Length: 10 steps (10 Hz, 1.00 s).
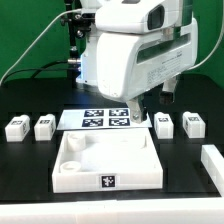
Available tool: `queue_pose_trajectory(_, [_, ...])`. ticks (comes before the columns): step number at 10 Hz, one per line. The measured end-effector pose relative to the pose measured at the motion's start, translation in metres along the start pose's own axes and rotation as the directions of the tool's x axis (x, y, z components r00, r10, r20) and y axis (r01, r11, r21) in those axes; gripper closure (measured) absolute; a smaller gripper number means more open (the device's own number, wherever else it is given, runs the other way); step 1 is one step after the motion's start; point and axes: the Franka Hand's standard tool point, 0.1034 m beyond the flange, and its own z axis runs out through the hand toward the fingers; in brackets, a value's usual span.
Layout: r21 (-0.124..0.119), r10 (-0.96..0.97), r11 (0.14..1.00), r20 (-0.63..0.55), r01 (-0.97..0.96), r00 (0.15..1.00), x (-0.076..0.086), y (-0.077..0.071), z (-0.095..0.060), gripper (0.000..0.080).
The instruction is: Assemble one leg
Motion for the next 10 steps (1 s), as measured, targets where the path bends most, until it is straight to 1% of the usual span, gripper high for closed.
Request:
queue_pose_trajectory(3, [-0.001, -0.017, 1.0, 0.001, 0.017, 1.0, 0.0, 0.0, 0.0, 0.015])
queue_pose_trajectory(4, [-0.015, -0.234, 0.972, 0.003, 0.234, 0.972, -0.003, 0.003, 0.0, 0.015])
queue_pose_trajectory(5, [-0.037, -0.32, 0.947, -0.01, 0.319, 0.947, -0.011, -0.003, 0.008, 0.015])
queue_pose_trajectory(6, [-0.005, -0.389, 0.921, 0.006, 0.389, 0.921, -0.014, -0.008, 0.012, 0.015])
queue_pose_trajectory(7, [-0.009, -0.47, 0.883, 0.006, 0.47, 0.883, -0.013, -0.005, 0.011, 0.015])
queue_pose_trajectory(8, [-0.007, -0.517, 0.856, 0.007, 0.517, 0.856, -0.014, -0.006, 0.012, 0.015])
queue_pose_trajectory(9, [-0.006, -0.592, 0.806, 0.01, 0.592, 0.806, -0.015, -0.005, 0.013, 0.015])
queue_pose_trajectory(10, [-0.006, -0.593, 0.805, 0.01, 0.593, 0.805, -0.016, -0.005, 0.013, 0.015])
